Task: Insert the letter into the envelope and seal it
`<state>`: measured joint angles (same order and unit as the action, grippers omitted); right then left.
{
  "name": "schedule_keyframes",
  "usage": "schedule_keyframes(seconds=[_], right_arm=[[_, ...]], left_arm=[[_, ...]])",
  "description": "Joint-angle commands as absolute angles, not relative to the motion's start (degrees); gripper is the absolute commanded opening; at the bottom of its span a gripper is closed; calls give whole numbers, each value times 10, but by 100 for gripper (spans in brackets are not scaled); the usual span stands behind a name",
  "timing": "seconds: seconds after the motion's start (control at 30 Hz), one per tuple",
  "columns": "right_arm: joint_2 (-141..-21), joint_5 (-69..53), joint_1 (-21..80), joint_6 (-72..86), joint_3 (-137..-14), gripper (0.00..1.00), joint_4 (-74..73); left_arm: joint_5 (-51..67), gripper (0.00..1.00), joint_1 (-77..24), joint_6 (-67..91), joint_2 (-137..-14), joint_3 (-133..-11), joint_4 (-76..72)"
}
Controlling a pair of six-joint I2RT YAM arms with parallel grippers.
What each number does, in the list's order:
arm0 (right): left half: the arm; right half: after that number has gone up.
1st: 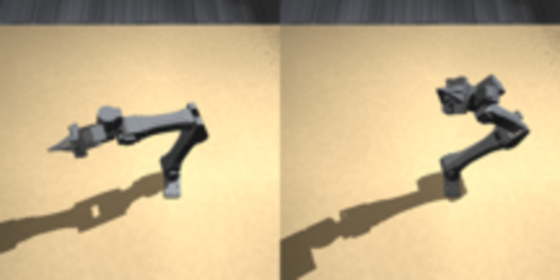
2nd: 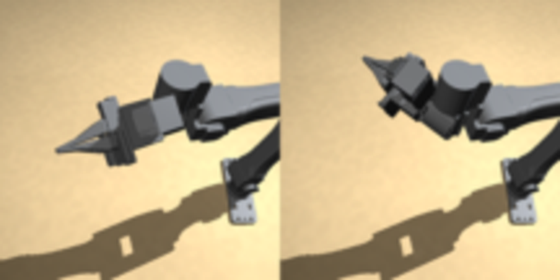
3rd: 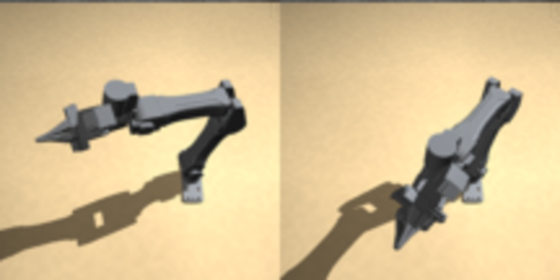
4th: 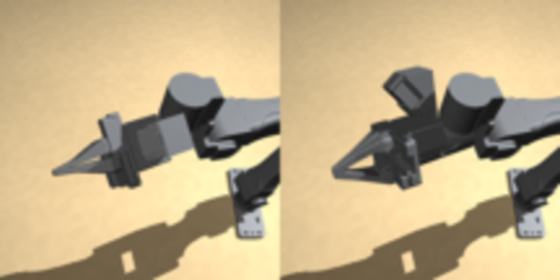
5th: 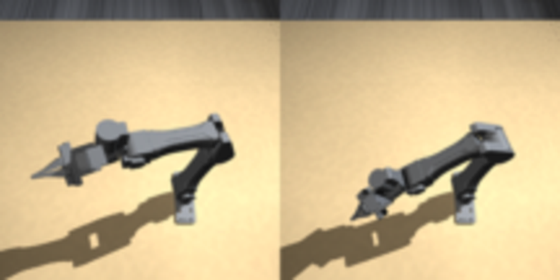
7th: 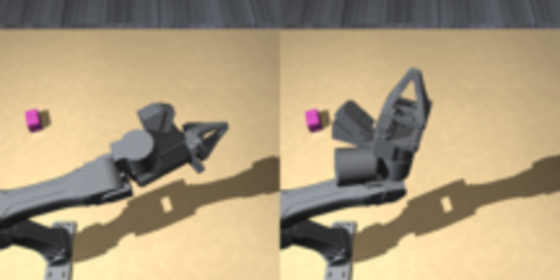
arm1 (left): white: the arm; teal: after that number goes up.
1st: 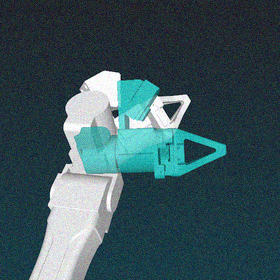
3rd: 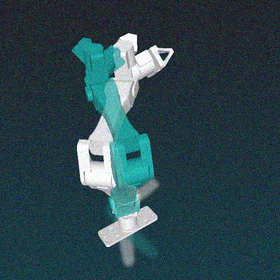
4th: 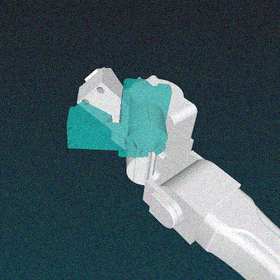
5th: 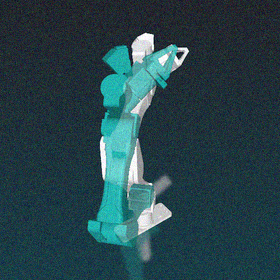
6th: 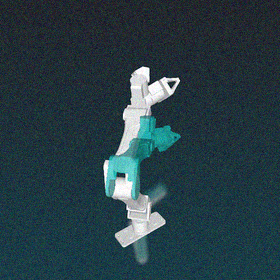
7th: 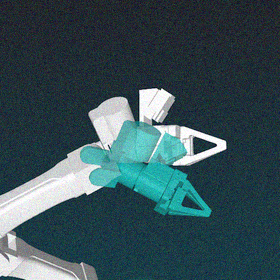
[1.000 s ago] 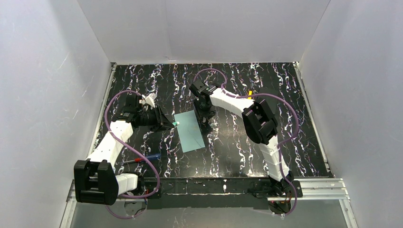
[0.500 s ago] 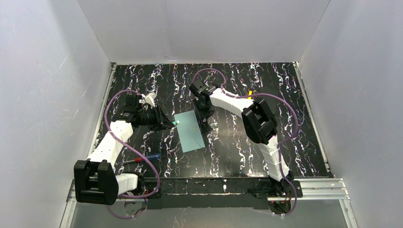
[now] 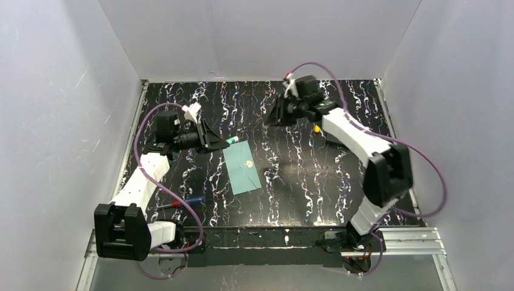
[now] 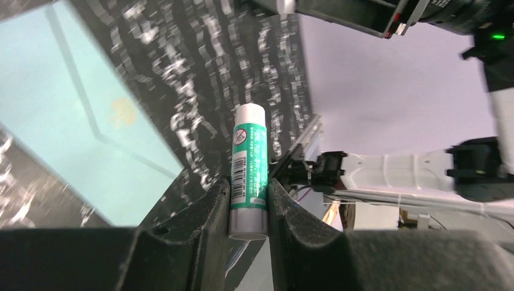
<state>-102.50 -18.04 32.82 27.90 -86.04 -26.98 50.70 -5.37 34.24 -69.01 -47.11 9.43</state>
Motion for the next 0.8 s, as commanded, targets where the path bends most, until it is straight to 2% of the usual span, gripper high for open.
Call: schedule_keyframes(seconds=[0.0,0.1,0.2,0.5,0.77], right_arm=[[-914,-400,302,436,-769,14,-3],[-858,-422,303,533,-712,15,138],[-837,-444,304,597,-689,15,214],[-809,-464,309,604,-671,14,236],[-809,-461,322,581,-677,14,199]], left_arm=[[635,0,-56,384,-695,-528,-40],[684,0,-68,362,-695,-569,-39],[702,0,-80,350,-690,-594,-39],[703,0,-92,335,-686,-629,-39],[688,0,-92,334,-679,-632,-35]])
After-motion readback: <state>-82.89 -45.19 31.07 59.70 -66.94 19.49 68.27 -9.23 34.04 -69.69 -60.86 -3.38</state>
